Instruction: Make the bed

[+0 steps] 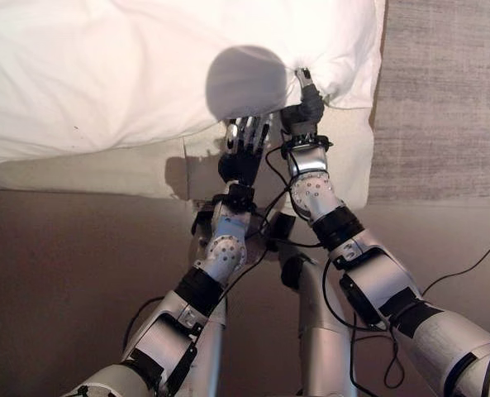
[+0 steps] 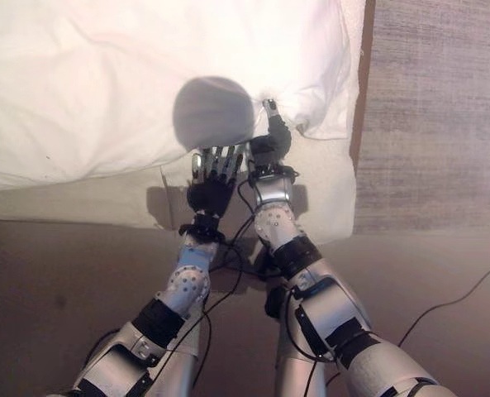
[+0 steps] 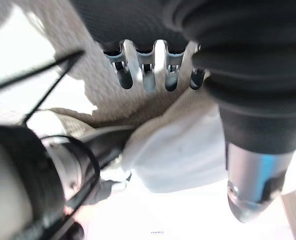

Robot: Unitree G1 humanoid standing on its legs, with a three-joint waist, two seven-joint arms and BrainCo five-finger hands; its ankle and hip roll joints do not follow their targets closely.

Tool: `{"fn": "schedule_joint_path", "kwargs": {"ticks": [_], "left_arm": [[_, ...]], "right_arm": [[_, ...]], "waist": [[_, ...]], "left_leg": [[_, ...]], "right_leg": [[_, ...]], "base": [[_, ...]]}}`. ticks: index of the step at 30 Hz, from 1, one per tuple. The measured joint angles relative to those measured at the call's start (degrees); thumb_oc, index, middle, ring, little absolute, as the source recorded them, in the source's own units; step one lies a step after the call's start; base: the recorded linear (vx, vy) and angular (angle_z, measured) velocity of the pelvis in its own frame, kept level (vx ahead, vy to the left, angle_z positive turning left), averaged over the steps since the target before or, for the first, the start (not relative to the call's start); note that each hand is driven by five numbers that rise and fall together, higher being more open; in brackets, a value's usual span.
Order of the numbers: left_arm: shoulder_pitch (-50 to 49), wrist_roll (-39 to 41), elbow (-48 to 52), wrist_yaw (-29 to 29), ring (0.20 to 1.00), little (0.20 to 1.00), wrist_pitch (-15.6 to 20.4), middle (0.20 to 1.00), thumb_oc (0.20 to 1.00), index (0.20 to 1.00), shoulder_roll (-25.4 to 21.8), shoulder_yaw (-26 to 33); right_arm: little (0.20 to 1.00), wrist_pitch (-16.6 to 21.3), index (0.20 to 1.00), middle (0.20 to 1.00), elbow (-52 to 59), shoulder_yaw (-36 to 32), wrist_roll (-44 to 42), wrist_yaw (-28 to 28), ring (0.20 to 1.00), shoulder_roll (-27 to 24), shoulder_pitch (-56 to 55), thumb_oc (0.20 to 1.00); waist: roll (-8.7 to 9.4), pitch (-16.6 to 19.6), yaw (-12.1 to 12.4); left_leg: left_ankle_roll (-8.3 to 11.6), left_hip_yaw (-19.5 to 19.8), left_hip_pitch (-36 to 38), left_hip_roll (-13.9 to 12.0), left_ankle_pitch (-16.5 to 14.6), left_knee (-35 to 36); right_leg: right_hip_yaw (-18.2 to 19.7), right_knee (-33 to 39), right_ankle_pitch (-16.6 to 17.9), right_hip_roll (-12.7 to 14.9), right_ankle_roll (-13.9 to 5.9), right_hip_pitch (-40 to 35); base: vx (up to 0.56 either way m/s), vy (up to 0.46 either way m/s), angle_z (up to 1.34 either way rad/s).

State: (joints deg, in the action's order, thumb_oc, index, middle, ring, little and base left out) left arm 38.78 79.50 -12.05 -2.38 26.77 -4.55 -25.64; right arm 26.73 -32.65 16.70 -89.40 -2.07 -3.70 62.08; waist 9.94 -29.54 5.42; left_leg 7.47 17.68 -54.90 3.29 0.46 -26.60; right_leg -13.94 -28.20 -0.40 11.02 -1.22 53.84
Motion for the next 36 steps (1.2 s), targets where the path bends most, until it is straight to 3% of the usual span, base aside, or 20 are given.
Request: {"fn": "schedule_joint_path", "kwargs": {"ticks": [36], "left_arm": [[3.5,-2.4,3.7,-4.4,1.000,1.000,2.9,1.000,1.000,1.000,0.0,3.9]], "right_arm": [[0.200,-0.7,0.200,0.200,0.7,2.0,1.0,0.0,0.200,0.6,0.9,0.200]], "waist": [[0.02,0.0,-1.7]], "left_leg": [[-0.37,-0.6,-0.7,0.1,-0.4,-0.7]], "right_leg": [[1.2,-0.2,0.1,-0.1,-0.47,0.9]], "base": [[0.00,0.004,0.00]]}}
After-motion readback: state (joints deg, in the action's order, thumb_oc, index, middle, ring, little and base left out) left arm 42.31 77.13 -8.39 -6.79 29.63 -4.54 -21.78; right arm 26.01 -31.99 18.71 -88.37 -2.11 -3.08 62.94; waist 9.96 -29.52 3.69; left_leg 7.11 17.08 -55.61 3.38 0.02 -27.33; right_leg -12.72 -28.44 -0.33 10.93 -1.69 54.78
